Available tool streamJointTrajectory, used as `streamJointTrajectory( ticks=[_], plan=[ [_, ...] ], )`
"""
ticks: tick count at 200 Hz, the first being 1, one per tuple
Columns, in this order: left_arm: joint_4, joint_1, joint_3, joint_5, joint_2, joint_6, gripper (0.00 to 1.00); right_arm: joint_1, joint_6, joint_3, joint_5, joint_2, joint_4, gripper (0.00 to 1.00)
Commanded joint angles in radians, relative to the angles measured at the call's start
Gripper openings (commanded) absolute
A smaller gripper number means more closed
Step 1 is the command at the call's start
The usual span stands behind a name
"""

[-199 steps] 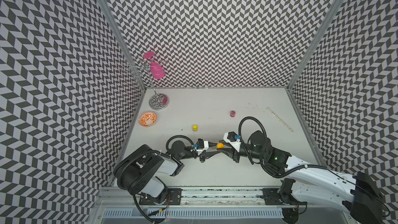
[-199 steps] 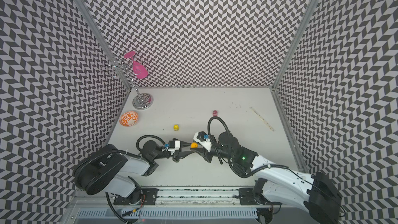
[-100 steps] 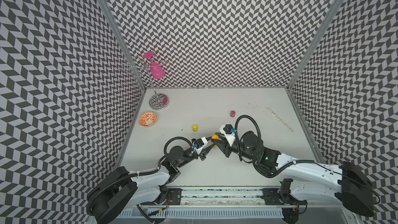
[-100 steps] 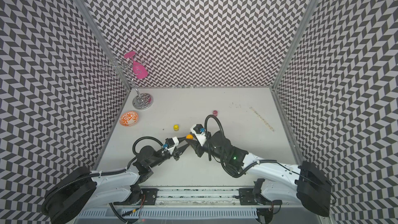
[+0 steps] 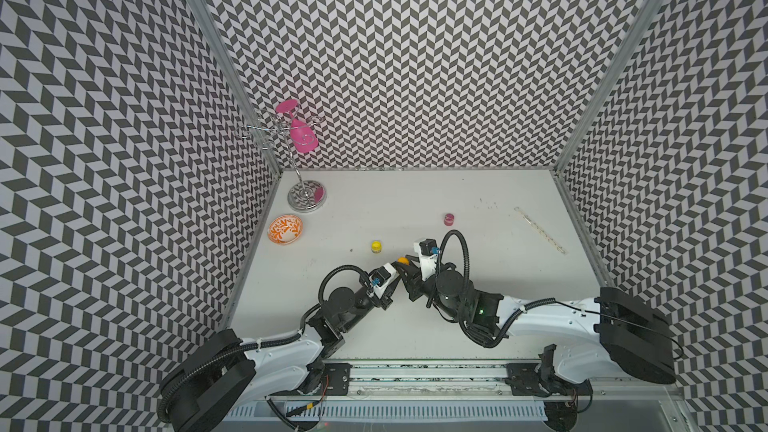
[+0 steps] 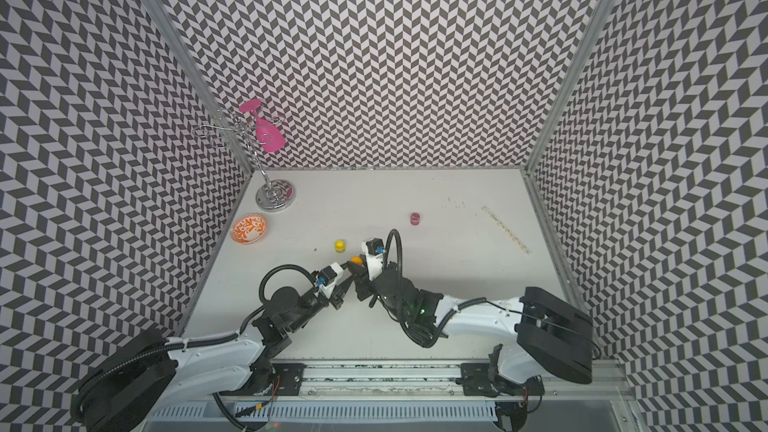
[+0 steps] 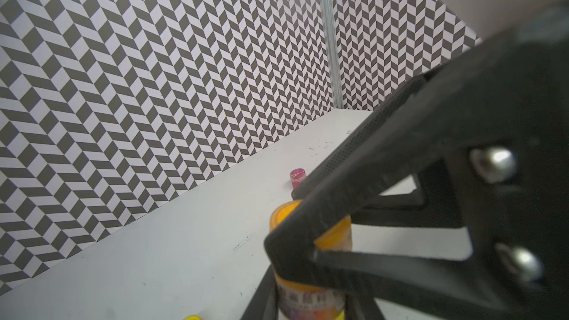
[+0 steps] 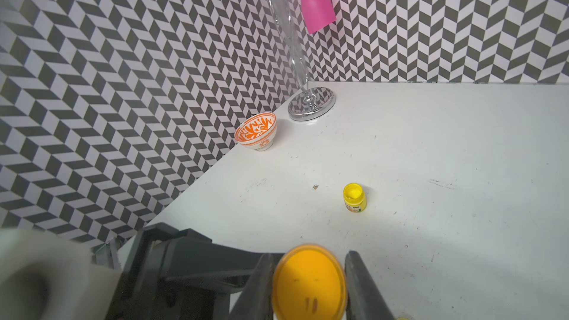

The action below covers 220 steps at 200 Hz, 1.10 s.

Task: Close the paint jar lid
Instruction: Screw the lid onto the paint jar.

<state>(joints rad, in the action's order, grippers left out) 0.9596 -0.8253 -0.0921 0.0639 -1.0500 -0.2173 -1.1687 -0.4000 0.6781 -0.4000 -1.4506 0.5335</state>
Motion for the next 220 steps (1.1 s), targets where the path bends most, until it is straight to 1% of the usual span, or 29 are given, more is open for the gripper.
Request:
streamJointTrajectory(
  ticks=[1,24,48,62,83,102,115,134,145,162,176,183,196,204,220],
  plan=[
    [0.297,-0.005,-0.052,0.053,0.053,-0.007,0.24,-0.021,-0.086,-0.051,-0.064,-0.060,-0.209,0.16],
    [0.287,-0.005,-0.056,0.050,0.050,-0.002,0.24,-0.029,-0.082,-0.070,-0.074,-0.043,-0.183,0.24],
    [0.265,-0.003,-0.063,0.062,0.023,-0.021,0.24,-0.036,-0.061,-0.104,-0.073,0.008,-0.150,0.33],
    [0.291,0.004,-0.056,0.075,-0.034,-0.038,0.24,-0.040,-0.043,-0.132,-0.067,0.043,-0.123,0.44],
    [0.365,0.029,-0.046,0.078,-0.140,-0.030,0.24,-0.049,-0.015,-0.177,-0.053,0.092,-0.073,0.62],
    [0.369,0.035,-0.054,0.067,-0.181,-0.027,0.24,-0.055,0.010,-0.203,-0.040,0.125,-0.047,0.75],
    [0.359,0.037,-0.058,0.066,-0.187,-0.025,0.24,-0.061,0.016,-0.217,-0.044,0.147,-0.045,0.79],
    [0.357,0.044,-0.057,0.060,-0.184,-0.019,0.25,-0.063,0.008,-0.250,-0.063,0.202,-0.043,0.79],
    [0.343,0.051,-0.058,0.039,-0.174,-0.012,0.25,-0.062,-0.010,-0.271,-0.100,0.256,-0.052,0.79],
    [0.308,0.068,-0.067,-0.033,-0.167,0.006,0.25,-0.057,0.039,-0.287,-0.132,0.353,-0.080,0.79],
    [0.326,0.085,-0.067,-0.130,-0.187,0.020,0.25,-0.039,0.124,-0.287,-0.123,0.434,-0.090,0.79],
    [0.343,0.094,-0.069,-0.198,-0.202,0.025,0.25,-0.019,0.172,-0.286,-0.094,0.474,-0.094,0.80],
    [0.370,0.098,-0.078,-0.313,-0.234,0.029,0.25,0.036,0.254,-0.282,-0.007,0.547,-0.110,0.80],
    [0.374,0.098,-0.086,-0.388,-0.250,0.029,0.26,0.086,0.292,-0.281,0.089,0.587,-0.119,0.80],
    [0.362,0.098,-0.108,-0.576,-0.282,0.012,0.26,0.189,0.346,-0.281,0.270,0.656,-0.122,0.79]
  ],
)
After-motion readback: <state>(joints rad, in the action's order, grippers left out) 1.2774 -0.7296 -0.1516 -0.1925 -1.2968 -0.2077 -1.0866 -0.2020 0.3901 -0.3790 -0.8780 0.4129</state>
